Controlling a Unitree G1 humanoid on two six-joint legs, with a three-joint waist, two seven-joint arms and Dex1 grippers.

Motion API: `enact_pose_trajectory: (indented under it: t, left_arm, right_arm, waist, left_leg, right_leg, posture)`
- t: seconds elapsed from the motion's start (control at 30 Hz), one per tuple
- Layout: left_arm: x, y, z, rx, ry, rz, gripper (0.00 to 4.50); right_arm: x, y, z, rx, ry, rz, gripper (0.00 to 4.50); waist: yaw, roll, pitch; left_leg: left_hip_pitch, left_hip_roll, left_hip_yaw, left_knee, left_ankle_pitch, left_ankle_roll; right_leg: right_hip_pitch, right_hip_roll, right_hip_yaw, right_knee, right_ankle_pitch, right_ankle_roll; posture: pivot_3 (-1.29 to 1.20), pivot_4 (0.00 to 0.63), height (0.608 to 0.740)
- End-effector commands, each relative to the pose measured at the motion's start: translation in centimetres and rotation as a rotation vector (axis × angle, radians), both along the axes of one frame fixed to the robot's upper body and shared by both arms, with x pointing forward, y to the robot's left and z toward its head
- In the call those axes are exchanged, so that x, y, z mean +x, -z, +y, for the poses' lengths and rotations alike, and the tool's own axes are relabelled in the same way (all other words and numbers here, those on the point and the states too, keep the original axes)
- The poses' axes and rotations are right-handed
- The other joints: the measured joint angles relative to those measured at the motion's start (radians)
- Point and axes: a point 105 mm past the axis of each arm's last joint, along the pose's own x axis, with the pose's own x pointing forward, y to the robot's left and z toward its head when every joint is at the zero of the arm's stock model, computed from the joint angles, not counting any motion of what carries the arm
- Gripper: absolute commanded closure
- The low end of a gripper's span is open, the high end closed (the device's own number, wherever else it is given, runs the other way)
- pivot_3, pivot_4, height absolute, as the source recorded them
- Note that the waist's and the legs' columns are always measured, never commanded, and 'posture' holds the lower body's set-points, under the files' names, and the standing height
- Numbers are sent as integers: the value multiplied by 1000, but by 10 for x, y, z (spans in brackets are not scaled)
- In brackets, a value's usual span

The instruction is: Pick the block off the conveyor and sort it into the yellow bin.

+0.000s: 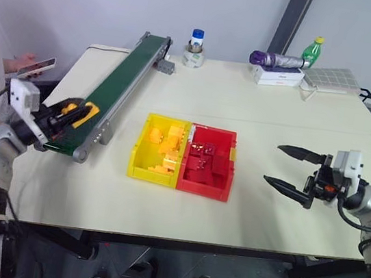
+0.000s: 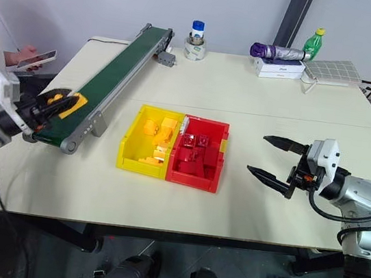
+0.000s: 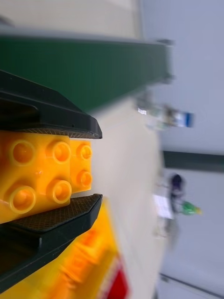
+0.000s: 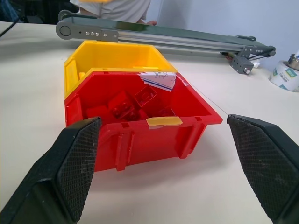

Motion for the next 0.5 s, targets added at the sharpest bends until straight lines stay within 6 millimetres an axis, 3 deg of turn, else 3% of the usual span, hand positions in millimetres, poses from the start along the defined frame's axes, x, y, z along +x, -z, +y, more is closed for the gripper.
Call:
enact_pose_trajectory:
  t: [0.03,0.2,0.4,0.47,0.5]
  left_arm:
    - [1,-16,-59,11,97,-50,3134]
    - [14,-4,-97,28,85,-13,3134]
    - [23,11,-124,-12,88,35,3134]
    - [21,15,-128,11,110,28,2084]
    - [20,16,-129,-4,128,41,1803]
  right_arm:
    - [1,-12,2,-1,-10,-51,0]
    - [-1,-10,3,2,-12,-49,0]
    - [-5,-8,3,6,-2,-51,0]
    - [-5,-8,3,5,0,-51,0]
    - [-6,-8,3,6,1,-50,0]
  waist:
    - [0,0,0]
    - [-7,0,0]
    - [-1,0,0]
    - [-1,0,0]
    - [-1,0,0]
  left_leg:
    - [0,0,0,1,0,0]
    - [1,0,0,1,0,0]
    - [1,0,0,1,0,0]
    - [1,0,0,2,0,0]
    - [1,0,0,2,0,0]
  right_leg:
    - [2,0,0,0,0,0]
    - [3,0,0,0,1,3]
    - [3,1,0,0,2,3]
    - [4,1,-1,0,1,3]
    - [4,1,-1,0,1,3]
  posture:
    - [0,150,740]
    - [0,150,740]
    - [0,150,740]
    - [0,150,740]
    - [0,150,740]
